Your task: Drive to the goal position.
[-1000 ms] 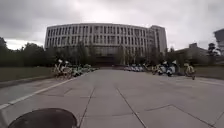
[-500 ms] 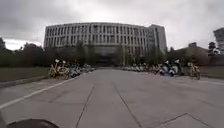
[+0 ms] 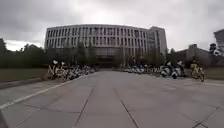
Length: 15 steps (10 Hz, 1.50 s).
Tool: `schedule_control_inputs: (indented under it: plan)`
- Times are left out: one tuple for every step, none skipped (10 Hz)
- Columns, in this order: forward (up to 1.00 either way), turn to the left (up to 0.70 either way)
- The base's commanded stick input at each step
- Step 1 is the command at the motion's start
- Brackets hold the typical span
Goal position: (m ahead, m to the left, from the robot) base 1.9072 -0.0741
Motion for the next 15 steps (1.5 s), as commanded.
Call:
schedule_control_inputs:
  plan:
    - [0.7, 0.0]
    - [0.7, 0.0]
    - [0.7, 0.0]
    - [0.7, 0.0]
    - [0.7, 0.0]
    - [0.7, 0.0]
    - [0.7, 0.0]
    - [0.7, 0.0]
    - [0.7, 0.0]
    - [0.7, 0.0]
    - [0.7, 0.0]
    - [0.7, 0.0]
    - [0.65, 0.0]
    - [0.57, 0.0]
    - [0.49, 0.0]
